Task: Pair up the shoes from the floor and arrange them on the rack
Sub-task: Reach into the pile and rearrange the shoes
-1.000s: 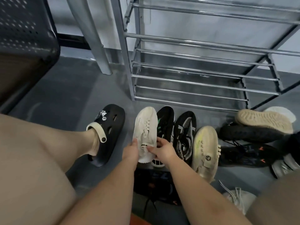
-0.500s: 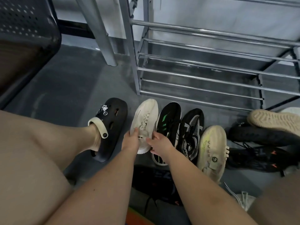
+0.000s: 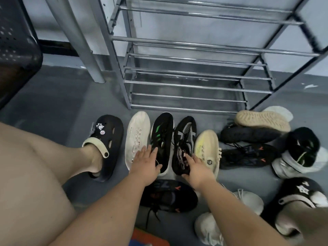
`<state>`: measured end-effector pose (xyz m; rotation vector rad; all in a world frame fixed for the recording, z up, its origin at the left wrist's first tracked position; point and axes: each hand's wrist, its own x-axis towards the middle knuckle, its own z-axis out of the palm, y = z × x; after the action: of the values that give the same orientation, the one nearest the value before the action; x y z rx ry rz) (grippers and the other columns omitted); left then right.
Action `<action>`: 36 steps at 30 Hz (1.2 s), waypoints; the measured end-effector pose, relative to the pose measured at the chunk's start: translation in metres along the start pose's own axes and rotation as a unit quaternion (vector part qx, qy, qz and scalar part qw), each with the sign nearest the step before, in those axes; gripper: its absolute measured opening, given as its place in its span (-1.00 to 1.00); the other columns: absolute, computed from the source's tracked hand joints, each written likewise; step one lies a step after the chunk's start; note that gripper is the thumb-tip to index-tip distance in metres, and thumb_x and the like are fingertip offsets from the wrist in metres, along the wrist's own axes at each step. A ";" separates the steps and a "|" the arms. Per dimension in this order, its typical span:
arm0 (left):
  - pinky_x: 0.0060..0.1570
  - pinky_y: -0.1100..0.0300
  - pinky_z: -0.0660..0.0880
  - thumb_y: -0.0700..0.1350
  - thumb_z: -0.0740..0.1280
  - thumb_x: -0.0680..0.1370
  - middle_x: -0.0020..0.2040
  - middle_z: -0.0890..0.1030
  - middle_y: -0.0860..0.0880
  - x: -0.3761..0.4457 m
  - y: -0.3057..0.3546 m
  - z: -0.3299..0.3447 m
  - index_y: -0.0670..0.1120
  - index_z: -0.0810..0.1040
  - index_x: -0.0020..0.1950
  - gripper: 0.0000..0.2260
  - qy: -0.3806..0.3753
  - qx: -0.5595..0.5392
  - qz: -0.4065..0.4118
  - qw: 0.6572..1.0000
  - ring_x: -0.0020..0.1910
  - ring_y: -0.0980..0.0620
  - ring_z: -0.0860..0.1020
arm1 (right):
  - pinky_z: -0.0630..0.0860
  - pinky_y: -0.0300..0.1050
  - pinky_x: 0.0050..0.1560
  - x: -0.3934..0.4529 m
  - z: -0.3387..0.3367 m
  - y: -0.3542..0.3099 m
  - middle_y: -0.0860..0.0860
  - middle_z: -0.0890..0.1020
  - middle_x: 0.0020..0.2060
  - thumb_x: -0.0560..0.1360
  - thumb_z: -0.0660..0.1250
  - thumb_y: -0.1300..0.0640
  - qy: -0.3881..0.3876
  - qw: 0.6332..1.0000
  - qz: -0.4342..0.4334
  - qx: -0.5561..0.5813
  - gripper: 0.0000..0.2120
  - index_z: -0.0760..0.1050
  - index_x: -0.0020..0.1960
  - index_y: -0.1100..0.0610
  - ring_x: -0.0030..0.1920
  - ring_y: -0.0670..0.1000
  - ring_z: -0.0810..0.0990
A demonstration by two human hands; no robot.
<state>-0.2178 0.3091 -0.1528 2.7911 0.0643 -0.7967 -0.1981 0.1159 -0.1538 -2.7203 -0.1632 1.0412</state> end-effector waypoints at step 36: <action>0.29 0.12 0.36 -0.04 0.20 0.56 0.34 0.44 -0.14 0.027 0.229 0.128 -0.08 0.37 0.38 -0.61 -0.275 -0.051 0.109 0.954 0.31 -0.12 0.43 | 0.35 -0.04 0.26 -0.064 0.043 0.231 0.16 0.41 0.34 0.53 0.27 -0.10 0.060 0.901 0.305 0.302 -0.39 0.20 0.48 0.11 0.32 0.16 0.42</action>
<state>-0.2363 0.0554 -0.2230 2.3293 -0.2844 -1.4221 -0.2691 -0.1126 -0.2011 -2.2548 0.9312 0.8462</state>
